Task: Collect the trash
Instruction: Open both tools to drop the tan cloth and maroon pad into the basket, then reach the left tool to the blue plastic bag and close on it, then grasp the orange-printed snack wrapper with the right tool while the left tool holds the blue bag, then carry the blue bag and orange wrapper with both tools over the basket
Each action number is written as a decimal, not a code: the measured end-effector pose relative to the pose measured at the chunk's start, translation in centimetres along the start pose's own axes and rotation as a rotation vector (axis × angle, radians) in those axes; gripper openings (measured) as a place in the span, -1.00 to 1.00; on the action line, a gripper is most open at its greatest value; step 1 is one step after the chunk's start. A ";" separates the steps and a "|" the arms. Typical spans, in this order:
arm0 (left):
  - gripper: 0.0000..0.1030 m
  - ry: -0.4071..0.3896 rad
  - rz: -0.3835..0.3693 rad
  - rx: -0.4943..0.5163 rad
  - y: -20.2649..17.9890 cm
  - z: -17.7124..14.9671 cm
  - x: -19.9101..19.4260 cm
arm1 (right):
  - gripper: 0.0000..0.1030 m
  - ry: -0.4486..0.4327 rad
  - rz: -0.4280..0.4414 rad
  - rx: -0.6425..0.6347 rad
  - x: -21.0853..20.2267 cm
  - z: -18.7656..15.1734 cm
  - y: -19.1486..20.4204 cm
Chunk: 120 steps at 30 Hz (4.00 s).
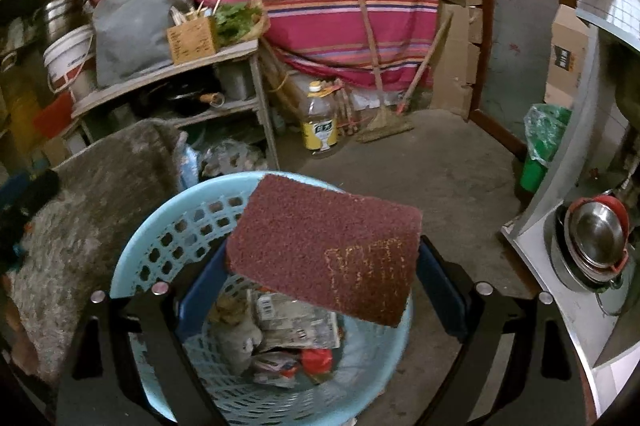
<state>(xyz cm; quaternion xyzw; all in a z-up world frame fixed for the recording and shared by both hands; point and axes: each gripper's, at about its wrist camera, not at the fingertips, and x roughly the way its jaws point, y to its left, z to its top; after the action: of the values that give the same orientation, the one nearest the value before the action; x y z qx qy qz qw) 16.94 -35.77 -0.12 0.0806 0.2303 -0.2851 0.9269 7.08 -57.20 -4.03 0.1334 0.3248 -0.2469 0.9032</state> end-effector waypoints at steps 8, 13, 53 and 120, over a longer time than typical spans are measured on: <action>0.89 0.017 0.142 -0.014 8.3 -1.5 -2.8 | 0.91 0.045 -0.006 0.028 1.6 0.0 3.3; 0.89 0.038 0.236 -0.034 13.6 -2.8 -4.1 | 0.91 0.037 -0.018 0.031 1.6 0.1 5.9; -0.23 0.207 0.453 -0.240 36.7 -9.7 -9.8 | 0.92 0.057 0.306 -0.266 0.9 -3.8 36.4; -0.23 0.088 0.532 -0.324 40.4 -7.3 -14.8 | -0.33 0.027 0.286 -0.354 -1.2 -2.3 32.5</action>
<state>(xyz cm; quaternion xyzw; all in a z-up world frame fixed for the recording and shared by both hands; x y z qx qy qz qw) 26.20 6.81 1.19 0.0015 0.2834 0.0115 0.9589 22.38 -28.47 -2.39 0.0208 0.3530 -0.0538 0.9338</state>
